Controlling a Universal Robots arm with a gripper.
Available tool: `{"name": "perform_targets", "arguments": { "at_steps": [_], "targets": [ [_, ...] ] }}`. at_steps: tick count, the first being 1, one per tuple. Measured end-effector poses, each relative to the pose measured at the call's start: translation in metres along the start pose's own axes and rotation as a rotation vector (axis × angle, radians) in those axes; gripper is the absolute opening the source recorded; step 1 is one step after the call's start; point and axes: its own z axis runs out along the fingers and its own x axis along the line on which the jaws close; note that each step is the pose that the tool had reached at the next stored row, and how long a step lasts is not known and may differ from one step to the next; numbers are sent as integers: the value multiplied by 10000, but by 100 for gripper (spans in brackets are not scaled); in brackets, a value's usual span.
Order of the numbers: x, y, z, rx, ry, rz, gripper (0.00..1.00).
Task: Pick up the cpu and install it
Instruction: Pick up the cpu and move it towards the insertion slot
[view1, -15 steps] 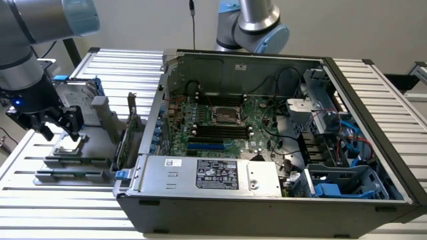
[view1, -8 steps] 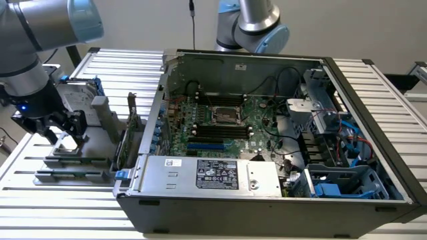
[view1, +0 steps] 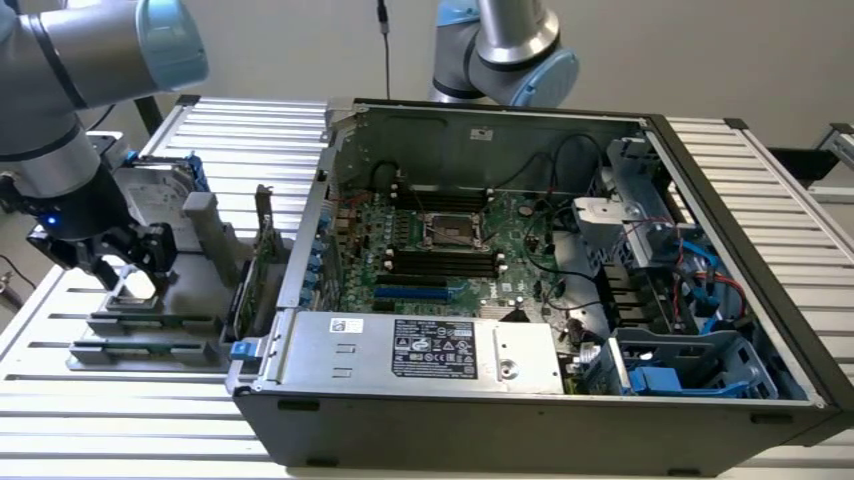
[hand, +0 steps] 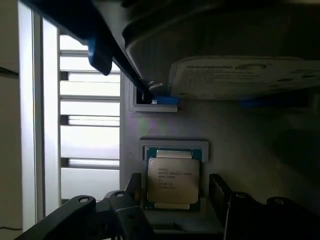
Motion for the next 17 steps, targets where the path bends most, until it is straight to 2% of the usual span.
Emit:
{"name": "perform_targets", "arguments": {
  "at_steps": [17],
  "targets": [
    [-10, 8, 61, -5, 203, 2, 65]
  ]
}}
